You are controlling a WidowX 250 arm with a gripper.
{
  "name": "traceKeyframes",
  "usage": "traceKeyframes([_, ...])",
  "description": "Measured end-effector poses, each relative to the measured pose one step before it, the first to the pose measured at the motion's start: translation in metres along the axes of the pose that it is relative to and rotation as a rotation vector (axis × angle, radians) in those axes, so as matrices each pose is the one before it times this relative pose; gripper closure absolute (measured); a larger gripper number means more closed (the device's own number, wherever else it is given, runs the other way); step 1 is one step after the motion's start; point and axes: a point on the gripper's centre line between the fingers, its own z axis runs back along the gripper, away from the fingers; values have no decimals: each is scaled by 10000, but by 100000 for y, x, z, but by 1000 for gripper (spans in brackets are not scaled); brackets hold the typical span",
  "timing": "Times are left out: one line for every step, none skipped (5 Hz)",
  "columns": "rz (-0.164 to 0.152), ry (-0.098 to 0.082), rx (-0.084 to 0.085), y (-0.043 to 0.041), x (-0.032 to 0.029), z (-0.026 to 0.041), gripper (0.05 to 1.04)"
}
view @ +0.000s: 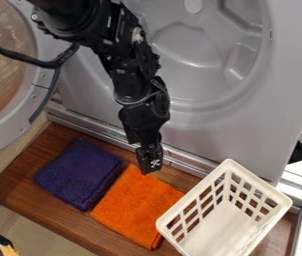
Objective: Put the blue cloth in the washer
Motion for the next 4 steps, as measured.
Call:
traceKeyframes([22,146,-176,-248,-254,-538,83])
traceKeyframes([324,-25,-96,1201,-1381,-372,83])
traceKeyframes([338,357,411,876,-1087,-101,83])
traceKeyframes([715,296,220,1471,-1952,-983,83])
